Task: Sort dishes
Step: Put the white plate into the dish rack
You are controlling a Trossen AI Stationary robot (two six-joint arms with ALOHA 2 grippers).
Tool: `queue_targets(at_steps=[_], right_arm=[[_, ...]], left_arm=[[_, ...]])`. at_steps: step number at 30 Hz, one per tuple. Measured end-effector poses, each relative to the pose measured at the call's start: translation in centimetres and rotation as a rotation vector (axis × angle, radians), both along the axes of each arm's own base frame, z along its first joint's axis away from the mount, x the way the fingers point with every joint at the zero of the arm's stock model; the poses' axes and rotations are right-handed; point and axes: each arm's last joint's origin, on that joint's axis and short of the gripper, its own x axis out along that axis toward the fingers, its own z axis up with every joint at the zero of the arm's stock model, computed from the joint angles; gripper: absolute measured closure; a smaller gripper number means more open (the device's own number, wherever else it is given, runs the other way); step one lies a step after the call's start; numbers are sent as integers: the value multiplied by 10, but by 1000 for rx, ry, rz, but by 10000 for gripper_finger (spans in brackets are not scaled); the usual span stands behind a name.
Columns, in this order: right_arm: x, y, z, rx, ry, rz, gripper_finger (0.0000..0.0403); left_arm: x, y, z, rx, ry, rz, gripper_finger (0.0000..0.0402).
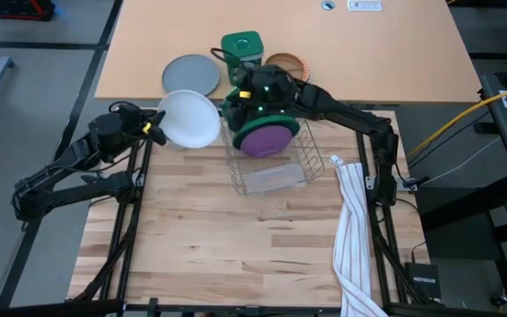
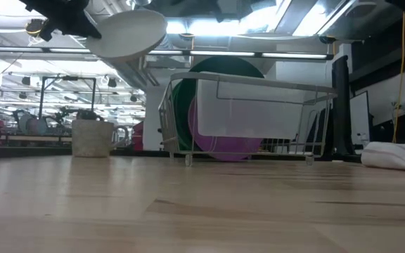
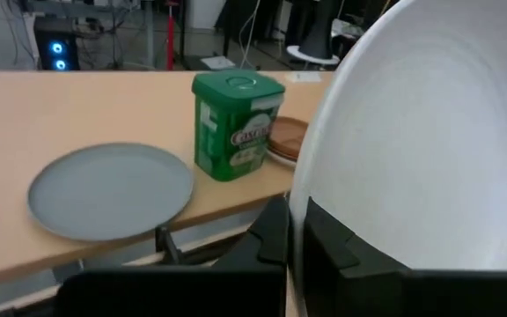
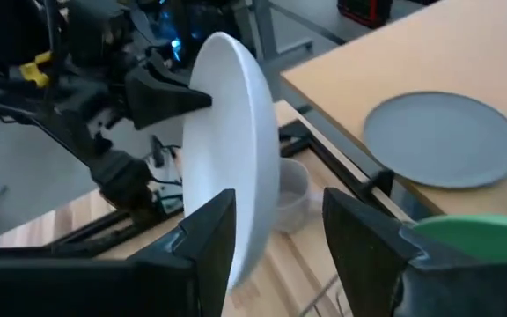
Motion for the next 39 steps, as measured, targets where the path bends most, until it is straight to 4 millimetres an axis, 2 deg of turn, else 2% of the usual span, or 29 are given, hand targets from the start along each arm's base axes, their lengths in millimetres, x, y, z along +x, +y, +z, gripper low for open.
queue_targets(at_steps=[16,27,32,39], right_arm=[[15,4,-12,-3,-4,29,228],[31,1,-33,14,32,52,232],[32,1,-35,-29,47,75,272],[32,-4,-36,-82,68,48,371]], left_arm=[[1,0,4,24,-41,7,401],[5,-5,7,42,-65,-60,400],[6,-6,6,37,-57,-69,400],[6,-6,7,52,-46,-79,398]])
